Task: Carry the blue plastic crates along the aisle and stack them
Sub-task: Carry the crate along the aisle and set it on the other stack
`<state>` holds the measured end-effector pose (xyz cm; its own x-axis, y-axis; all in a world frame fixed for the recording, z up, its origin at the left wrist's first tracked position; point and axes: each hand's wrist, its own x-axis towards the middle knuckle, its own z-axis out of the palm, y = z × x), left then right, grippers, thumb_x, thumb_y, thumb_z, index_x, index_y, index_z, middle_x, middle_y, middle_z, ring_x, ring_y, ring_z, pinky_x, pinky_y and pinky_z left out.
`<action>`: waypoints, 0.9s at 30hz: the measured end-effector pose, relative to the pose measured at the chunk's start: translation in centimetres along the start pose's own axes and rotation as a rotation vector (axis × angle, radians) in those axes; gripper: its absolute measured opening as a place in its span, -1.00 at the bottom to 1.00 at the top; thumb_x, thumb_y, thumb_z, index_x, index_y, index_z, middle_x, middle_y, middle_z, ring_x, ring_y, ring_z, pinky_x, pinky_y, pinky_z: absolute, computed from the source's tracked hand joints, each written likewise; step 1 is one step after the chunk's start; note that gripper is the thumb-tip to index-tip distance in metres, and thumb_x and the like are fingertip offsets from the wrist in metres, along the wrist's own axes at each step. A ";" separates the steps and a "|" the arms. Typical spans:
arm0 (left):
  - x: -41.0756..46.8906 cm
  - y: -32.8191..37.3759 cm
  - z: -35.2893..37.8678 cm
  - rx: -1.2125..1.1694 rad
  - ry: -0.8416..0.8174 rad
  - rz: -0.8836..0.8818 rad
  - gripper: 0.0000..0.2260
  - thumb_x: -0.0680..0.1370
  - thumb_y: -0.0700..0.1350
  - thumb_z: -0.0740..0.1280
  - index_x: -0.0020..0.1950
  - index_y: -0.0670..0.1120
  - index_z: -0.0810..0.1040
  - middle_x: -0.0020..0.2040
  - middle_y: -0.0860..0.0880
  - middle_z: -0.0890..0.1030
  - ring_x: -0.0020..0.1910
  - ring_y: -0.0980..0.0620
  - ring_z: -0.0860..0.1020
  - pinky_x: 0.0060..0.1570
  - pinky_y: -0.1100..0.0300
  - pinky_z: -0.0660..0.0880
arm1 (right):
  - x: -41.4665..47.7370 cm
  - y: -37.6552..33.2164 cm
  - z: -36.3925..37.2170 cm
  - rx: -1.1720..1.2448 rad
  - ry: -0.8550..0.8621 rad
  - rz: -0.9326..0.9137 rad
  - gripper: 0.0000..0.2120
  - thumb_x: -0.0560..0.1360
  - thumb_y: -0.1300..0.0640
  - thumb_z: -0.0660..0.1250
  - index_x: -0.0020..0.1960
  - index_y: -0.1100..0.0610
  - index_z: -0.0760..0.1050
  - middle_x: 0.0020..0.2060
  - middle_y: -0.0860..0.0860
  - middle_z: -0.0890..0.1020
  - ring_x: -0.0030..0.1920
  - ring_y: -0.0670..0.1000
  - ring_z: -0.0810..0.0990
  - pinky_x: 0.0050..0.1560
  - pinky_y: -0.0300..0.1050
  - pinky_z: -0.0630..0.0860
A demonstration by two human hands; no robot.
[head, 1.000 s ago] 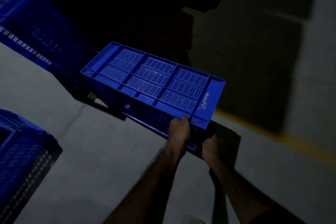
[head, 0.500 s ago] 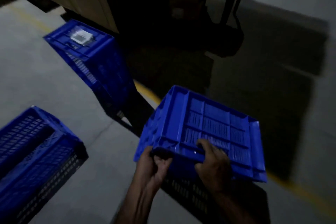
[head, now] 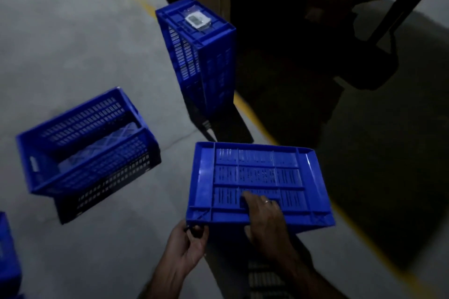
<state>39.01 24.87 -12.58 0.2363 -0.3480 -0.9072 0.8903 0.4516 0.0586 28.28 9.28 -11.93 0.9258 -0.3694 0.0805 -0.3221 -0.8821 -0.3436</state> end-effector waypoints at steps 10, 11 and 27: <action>-0.2 2.6 -3.2 0.333 0.181 -0.079 -0.80 0.55 -0.09 0.28 -0.09 -0.23 0.53 -0.36 -0.17 0.56 -0.45 -0.03 0.56 -0.43 0.05 0.63 | -1.9 2.1 -0.4 -0.118 -0.071 -0.083 -0.41 0.08 0.14 0.55 0.09 0.07 0.49 0.04 0.04 0.56 0.11 0.04 0.43 0.06 0.04 0.54; -0.5 2.8 -3.1 0.390 0.205 -0.061 -0.80 0.56 -0.09 0.28 -0.02 -0.24 0.53 -0.25 -0.20 0.60 -0.34 -0.07 0.59 -0.35 0.03 0.65 | -2.0 2.2 -0.6 -0.120 -0.071 -0.056 -0.40 0.07 0.12 0.56 0.08 0.06 0.48 0.03 0.05 0.55 0.10 0.05 0.42 0.03 0.04 0.55; -2.3 -10.2 -0.1 2.536 -0.224 1.108 -0.36 -0.06 0.04 0.66 -0.04 -0.03 0.61 -0.16 0.02 0.63 -0.21 0.03 0.59 -0.23 0.17 0.60 | -5.6 2.6 -0.6 -0.037 -0.172 0.053 -0.19 -0.24 0.05 0.60 -0.04 0.02 0.36 -0.16 -0.04 0.57 -0.20 -0.02 0.57 -0.27 -0.17 0.57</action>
<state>29.33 21.10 -11.14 0.4462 -0.8393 -0.3107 -0.7852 -0.5337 0.3140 22.12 8.93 -12.74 0.9264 -0.3632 -0.0991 -0.3756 -0.8740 -0.3083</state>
